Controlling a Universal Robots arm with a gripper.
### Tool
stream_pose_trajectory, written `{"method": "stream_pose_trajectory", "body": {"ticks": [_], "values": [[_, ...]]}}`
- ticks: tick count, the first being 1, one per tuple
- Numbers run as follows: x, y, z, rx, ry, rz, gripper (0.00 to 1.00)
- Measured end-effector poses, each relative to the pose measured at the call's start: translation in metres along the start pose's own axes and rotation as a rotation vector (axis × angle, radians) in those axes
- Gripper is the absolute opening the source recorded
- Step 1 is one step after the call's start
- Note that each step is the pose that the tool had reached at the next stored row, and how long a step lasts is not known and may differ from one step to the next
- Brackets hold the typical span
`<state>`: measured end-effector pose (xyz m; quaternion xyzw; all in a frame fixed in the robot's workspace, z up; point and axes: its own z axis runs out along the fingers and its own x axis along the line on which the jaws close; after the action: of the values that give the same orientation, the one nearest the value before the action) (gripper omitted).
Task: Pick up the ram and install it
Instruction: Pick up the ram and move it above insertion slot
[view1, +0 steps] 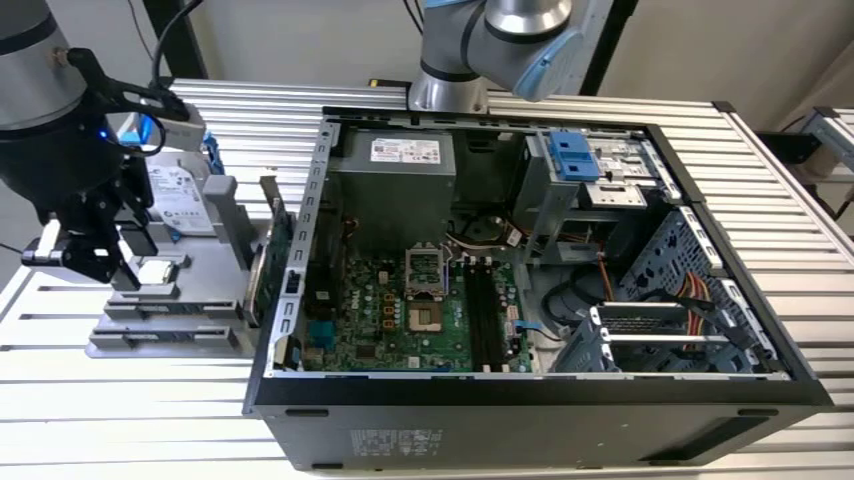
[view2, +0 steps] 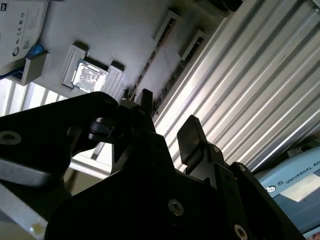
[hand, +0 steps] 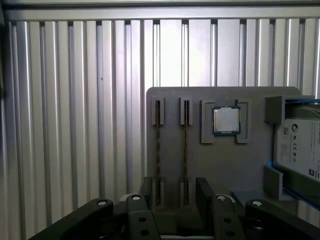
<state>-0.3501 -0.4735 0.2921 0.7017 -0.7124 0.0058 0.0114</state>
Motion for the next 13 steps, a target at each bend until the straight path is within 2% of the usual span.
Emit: {"method": "stream_pose_trajectory", "body": {"ticks": [13], "values": [[-0.0008, 0.0000, 0.0049, 0.0001, 0.0063, 0.000, 1.00]]}}
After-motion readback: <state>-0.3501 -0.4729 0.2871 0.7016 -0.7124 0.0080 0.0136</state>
